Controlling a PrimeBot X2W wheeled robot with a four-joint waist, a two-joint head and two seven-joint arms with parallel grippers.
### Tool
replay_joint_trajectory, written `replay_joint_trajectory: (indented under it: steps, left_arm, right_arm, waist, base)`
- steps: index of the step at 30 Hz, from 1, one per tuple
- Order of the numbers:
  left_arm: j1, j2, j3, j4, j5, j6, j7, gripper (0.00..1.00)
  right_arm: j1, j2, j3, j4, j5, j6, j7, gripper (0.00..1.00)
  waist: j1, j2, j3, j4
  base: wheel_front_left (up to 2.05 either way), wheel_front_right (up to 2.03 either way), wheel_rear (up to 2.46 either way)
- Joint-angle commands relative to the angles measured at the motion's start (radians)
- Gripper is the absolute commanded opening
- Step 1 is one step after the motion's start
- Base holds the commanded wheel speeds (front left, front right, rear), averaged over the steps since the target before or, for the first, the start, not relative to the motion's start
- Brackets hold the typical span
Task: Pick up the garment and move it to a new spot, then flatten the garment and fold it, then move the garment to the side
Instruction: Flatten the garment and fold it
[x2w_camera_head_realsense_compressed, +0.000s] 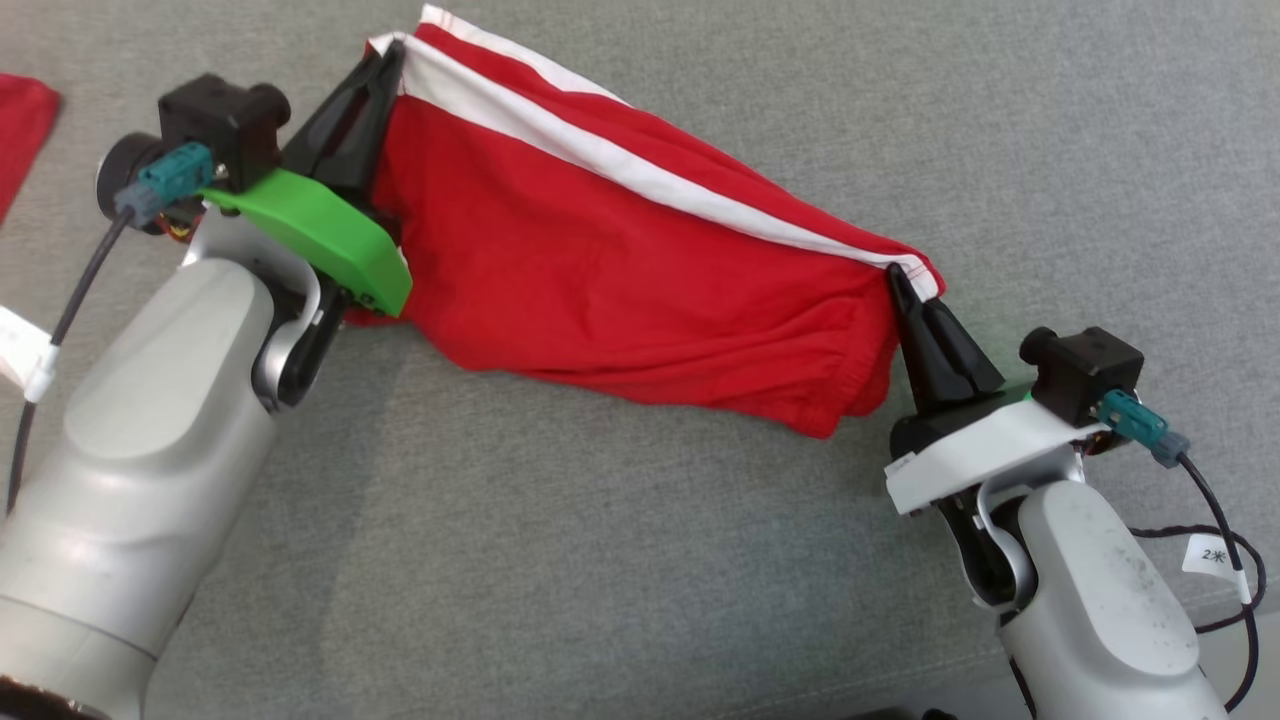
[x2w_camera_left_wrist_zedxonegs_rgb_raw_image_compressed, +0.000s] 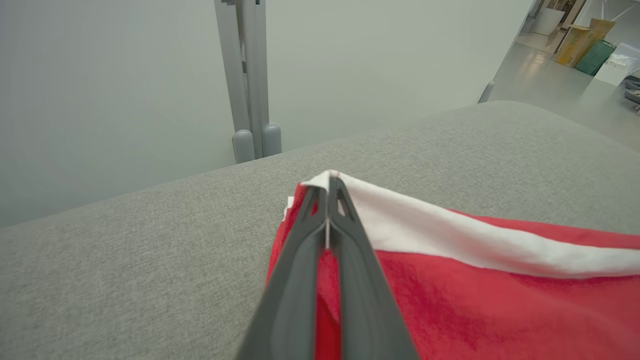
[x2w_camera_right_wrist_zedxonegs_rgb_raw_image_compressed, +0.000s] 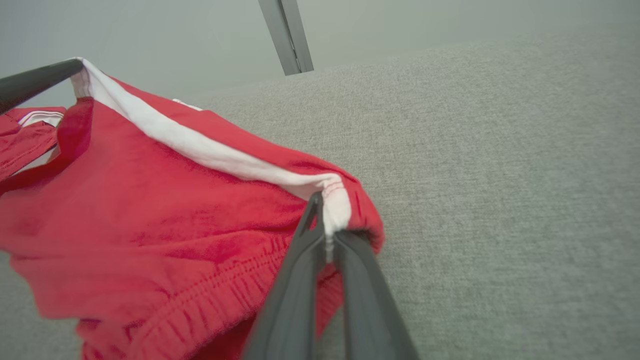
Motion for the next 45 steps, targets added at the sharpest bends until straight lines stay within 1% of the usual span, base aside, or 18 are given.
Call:
replay_joint_trajectory:
  steps: [1,10,11,12,13,14,15,16,21,25,32,38,45]
  left_arm:
    - [-0.033,-0.001,-0.009,0.022,-0.009,-0.002,-0.009,0.0]
    - [-0.142,0.013,-0.097,0.116,-0.05,-0.002,-0.023,0.0]
    - [-0.149,0.013,-0.106,0.121,-0.055,-0.002,-0.024,0.0]
    - [-0.155,0.011,-0.114,0.129,-0.066,-0.002,-0.024,0.0]
    - [-0.164,0.013,-0.126,0.134,-0.062,-0.002,-0.025,0.18]
    - [-0.176,0.015,-0.138,0.138,-0.057,-0.002,-0.027,0.46]
    - [-0.177,0.011,-0.142,0.139,-0.063,-0.002,-0.027,0.88]
    - [-0.177,0.005,-0.145,0.139,-0.072,-0.002,-0.027,1.0]
    - [-0.159,0.004,-0.146,0.116,-0.069,-0.002,-0.027,1.0]
    - [-0.119,0.003,-0.138,0.092,-0.072,-0.002,-0.027,1.0]
    - [-0.004,0.006,-0.158,0.072,-0.097,-0.002,-0.027,1.0]
    - [0.077,0.003,-0.2,0.123,-0.134,-0.003,-0.013,1.0]
    - [0.105,-0.013,-0.19,0.233,-0.177,0.01,0.025,1.0]
  right_arm:
    - [-0.017,-0.002,0.006,0.012,0.008,-0.001,-0.01,0.0]
    - [-0.081,-0.002,0.035,0.066,0.02,-0.001,-0.032,0.0]
    - [-0.083,-0.002,0.036,0.073,0.013,-0.001,-0.033,0.09]
    - [-0.086,-0.002,0.035,0.083,0.001,-0.001,-0.034,0.27]
    - [-0.089,-0.002,0.035,0.087,-0.006,-0.001,-0.035,0.51]
    - [-0.091,-0.002,0.033,0.089,-0.011,-0.001,-0.036,1.0]
    - [-0.09,-0.002,0.031,0.09,-0.011,-0.001,-0.037,1.0]
    - [-0.087,-0.002,0.028,0.092,-0.007,-0.001,-0.037,1.0]
    - [-0.057,-0.003,0.004,0.078,-0.011,-0.001,-0.038,1.0]
    - [-0.028,-0.003,-0.021,0.058,-0.053,-0.001,-0.038,1.0]
    - [0.053,-0.002,-0.055,0.001,-0.105,-0.001,0.001,1.0]
    - [0.138,-0.002,-0.098,-0.072,-0.145,-0.001,0.063,1.0]
    - [0.207,-0.002,-0.127,-0.185,-0.176,-0.001,0.13,1.0]
  waist:
    - [0.0,-0.0001,0.033,-0.027]
    - [0.0,-0.0001,0.052,-0.043]
    - [0.0,-0.0001,0.053,-0.044]
    - [0.0,-0.0001,0.052,-0.045]
    - [0.0,-0.0001,0.051,-0.045]
    - [0.0,-0.0001,0.049,-0.044]
    - [0.0,-0.0001,0.047,-0.043]
    - [0.0,-0.0001,0.043,-0.041]
    - [0.0,-0.0001,0.015,-0.03]
    - [0.0,-0.0001,-0.019,-0.018]
    - [0.0,-0.0001,-0.089,-0.001]
    - [0.0,-0.0001,-0.144,-0.001]
    - [0.0,-0.0001,-0.167,-0.034]
  base:
    - [0.0,0.0,0.0]
    - [0.0,0.0,0.0]
    - [0.0,0.0,0.0]
    - [0.0,0.0,0.0]
    - [0.0,0.0,0.0]
    - [0.0,0.0,0.0]
    - [0.0,0.0,0.0]
    - [0.0,0.0,0.0]
    - [0.0,0.0,0.0]
    - [0.0,0.0,0.0]
    - [0.0,0.0,0.0]
    - [0.0,0.0,0.0]
    - [0.0,0.0,0.0]
